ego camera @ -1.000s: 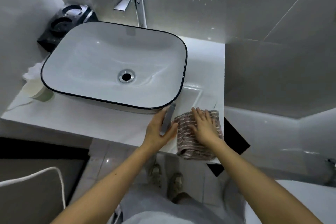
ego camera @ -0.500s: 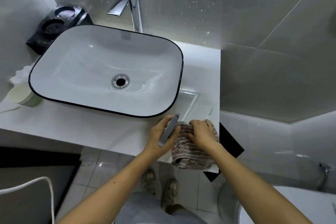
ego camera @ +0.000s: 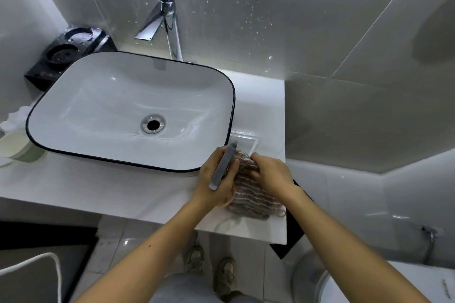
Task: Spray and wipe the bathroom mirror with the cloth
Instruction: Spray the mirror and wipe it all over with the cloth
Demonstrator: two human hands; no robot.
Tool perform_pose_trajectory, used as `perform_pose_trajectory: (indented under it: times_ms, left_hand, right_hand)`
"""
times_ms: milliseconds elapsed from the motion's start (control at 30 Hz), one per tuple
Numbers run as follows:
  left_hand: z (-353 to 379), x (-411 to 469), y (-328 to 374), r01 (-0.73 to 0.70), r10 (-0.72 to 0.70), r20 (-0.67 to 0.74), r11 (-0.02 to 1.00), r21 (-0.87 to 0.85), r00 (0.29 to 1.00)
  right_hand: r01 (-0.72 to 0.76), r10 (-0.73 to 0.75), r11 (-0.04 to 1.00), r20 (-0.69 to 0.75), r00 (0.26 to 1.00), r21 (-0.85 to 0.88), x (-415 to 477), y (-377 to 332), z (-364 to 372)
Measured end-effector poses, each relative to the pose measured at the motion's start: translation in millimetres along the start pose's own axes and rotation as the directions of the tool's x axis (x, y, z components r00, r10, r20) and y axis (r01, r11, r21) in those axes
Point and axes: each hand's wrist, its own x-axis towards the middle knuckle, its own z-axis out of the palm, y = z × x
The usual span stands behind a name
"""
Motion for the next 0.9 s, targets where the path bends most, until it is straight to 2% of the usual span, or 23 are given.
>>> perform_pose_trajectory:
  times_ms: [167, 333, 533, 700, 900]
  left_hand:
    - [-4, 17, 35, -0.063, 0.058, -0.080, 0.997, -0.052, 0.995]
    - [-15, 35, 83, -0.069, 0.049, -0.128, 0.985, -0.161, 0.991]
    - [-38, 72, 145, -0.235, 0.221, -0.262, 0.972, -0.025, 0.939]
    - [-65, 100, 205, -0.356, 0.342, -0.338, 0.934, 0.020, 0.877]
    - [-95, 121, 240, -0.475, 0.467, -0.327, 0.878, 0.062, 0.821]
  right_hand:
    - [0.005, 0.005, 0.998, -0.156, 0.988, 0.062, 8, -6, -45]
    - [0.066, -0.074, 0.997, -0.285, 0.956, -0.039, 13, -16, -104]
    - [0.123, -0.184, 0.978, -0.430, 0.884, -0.167, 18, -33, -192]
    - [0.154, -0.319, 0.931, -0.532, 0.784, -0.330, 23, -54, -262]
    - [0.137, -0.366, 0.908, -0.593, 0.717, -0.395, 31, -81, -316]
